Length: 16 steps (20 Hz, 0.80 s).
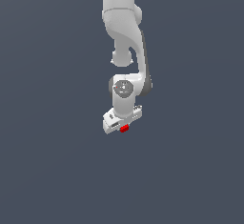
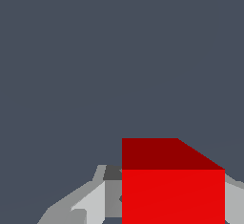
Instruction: Pick up the red cube and move it to a goal position.
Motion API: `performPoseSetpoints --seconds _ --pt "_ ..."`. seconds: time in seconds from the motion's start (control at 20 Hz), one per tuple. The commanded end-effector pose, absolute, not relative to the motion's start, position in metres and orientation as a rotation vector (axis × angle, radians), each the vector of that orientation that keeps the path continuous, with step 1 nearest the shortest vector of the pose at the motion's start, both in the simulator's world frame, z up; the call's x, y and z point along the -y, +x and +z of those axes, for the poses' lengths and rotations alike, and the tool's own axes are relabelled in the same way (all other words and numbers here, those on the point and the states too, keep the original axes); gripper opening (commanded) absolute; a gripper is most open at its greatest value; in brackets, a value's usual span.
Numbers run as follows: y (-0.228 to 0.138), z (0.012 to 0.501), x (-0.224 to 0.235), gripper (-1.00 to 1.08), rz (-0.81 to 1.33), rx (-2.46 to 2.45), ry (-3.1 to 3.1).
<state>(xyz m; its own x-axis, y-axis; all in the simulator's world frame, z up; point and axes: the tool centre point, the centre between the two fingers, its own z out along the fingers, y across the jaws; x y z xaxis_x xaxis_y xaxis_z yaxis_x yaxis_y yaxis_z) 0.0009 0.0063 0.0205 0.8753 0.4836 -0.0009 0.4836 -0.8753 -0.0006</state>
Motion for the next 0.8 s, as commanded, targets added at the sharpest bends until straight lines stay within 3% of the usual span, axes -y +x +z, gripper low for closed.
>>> performPoseSetpoints --seconds 0.0,0.75 --pt "0.0 0.023 -0.007 -1.0 0.0 0.785 -3.042" --pt "-0.03 0.097 -0.015 -1.0 0.001 0.785 -3.043"
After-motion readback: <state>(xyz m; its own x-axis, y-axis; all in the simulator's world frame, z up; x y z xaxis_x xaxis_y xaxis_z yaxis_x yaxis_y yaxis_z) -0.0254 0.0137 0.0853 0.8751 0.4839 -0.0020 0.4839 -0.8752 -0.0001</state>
